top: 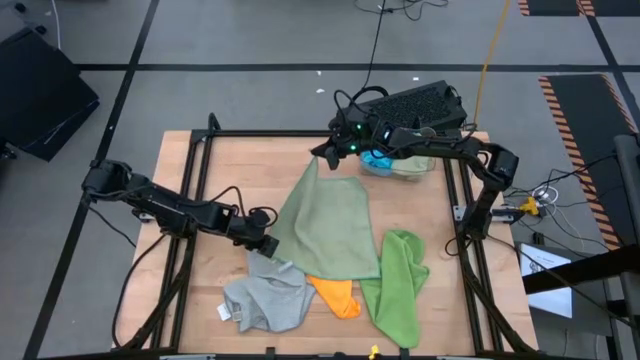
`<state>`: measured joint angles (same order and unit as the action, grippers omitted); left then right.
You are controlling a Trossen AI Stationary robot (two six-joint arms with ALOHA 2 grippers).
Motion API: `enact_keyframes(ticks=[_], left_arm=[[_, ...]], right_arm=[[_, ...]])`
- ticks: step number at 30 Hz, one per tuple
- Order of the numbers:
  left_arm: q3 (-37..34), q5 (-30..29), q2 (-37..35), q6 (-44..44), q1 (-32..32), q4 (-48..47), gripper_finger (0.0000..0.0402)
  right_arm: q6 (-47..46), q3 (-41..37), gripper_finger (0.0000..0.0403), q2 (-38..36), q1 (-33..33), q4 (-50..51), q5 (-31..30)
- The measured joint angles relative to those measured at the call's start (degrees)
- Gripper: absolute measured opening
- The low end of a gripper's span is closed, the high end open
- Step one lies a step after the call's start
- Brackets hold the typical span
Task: Fold microfiber towels
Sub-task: Fold the light green microfiber towel
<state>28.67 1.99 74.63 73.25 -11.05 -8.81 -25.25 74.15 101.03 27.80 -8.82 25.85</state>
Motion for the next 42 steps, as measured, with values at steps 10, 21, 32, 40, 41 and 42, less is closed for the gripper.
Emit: enact_keyframes(ticks=[10, 21, 32, 40, 41, 42], left_arm=[[0.00, 0.78, 0.00, 0.79, 0.00, 0.16, 0.0092], [0.53, 0.50, -1.88, -1.16, 0.04, 0.78, 0.0007], [21.75, -0.53, -10.81, -11.35, -1.91, -22.26, 0.0002], [42.93, 0.83, -15.43, -19.96, -2.75, -36.84, 0.0001], [45.09, 1.12, -15.72, -20.07, -2.75, -38.02, 0.0001], [47.09, 1.78, -16.00, -20.09, -2.73, -38.54, 0.0001]], right_arm=[[0.46, 0.00, 0.0000, -0.02, 1.40, 0.00, 1.31], [0.74, 0.00, 0.0000, -0.37, 1.81, -0.08, 1.31], [4.08, -0.07, 0.0000, -13.19, 1.29, 5.46, -0.70], [-0.79, -0.02, 0.0000, -22.85, -6.56, 7.50, -10.48], [-1.28, -0.02, 0.0000, -23.85, -7.78, 7.88, -11.96], [-1.91, -0.02, 0.0000, -24.74, -8.90, 8.02, -13.16]])
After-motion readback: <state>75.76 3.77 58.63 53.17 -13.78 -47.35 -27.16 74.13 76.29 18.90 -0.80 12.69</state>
